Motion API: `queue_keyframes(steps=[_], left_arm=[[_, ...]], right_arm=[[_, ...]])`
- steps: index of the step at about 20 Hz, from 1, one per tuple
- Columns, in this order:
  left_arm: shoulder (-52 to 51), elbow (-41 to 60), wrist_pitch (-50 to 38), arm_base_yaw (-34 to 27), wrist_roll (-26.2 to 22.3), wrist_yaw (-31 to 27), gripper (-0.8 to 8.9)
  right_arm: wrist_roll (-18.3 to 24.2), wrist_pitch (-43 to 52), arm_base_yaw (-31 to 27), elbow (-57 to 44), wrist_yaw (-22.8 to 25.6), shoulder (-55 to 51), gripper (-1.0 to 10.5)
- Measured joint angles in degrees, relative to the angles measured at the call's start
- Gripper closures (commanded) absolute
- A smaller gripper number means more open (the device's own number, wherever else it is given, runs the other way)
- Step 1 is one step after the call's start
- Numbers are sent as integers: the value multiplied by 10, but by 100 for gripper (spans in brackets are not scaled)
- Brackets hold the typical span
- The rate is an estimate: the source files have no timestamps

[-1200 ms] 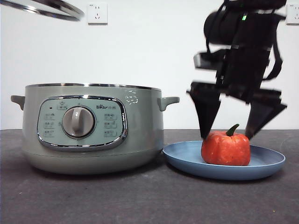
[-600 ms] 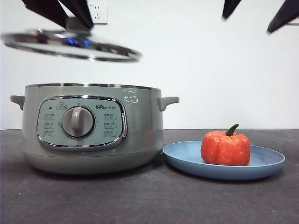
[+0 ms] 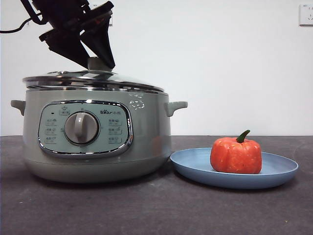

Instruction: Take the pumpkin out from the steamer,put the pumpkin in the blue plate,close the lid

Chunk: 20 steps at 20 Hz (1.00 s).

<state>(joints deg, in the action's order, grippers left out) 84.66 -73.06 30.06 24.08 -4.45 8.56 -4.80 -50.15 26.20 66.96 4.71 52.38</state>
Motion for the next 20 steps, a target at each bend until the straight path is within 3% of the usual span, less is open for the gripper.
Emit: queue_keyframes(steps=[13,14,16,17,20], left_arm=[[23,-10,13,2,4,16,808],[23,-11,14,2,4,16,743],[23,-11,15,2,4,16,471],[23,-11,15,2,4,16,421],[24,-11,17,2,10,17,423]], right_arm=[[-2,0,0,0,0,0,443],[-2,0,0,0,0,0,443],[-2,0,0,0,0,0,443],[-2,0,0,0,0,0,443],[-2,0,0,0,0,0,443]])
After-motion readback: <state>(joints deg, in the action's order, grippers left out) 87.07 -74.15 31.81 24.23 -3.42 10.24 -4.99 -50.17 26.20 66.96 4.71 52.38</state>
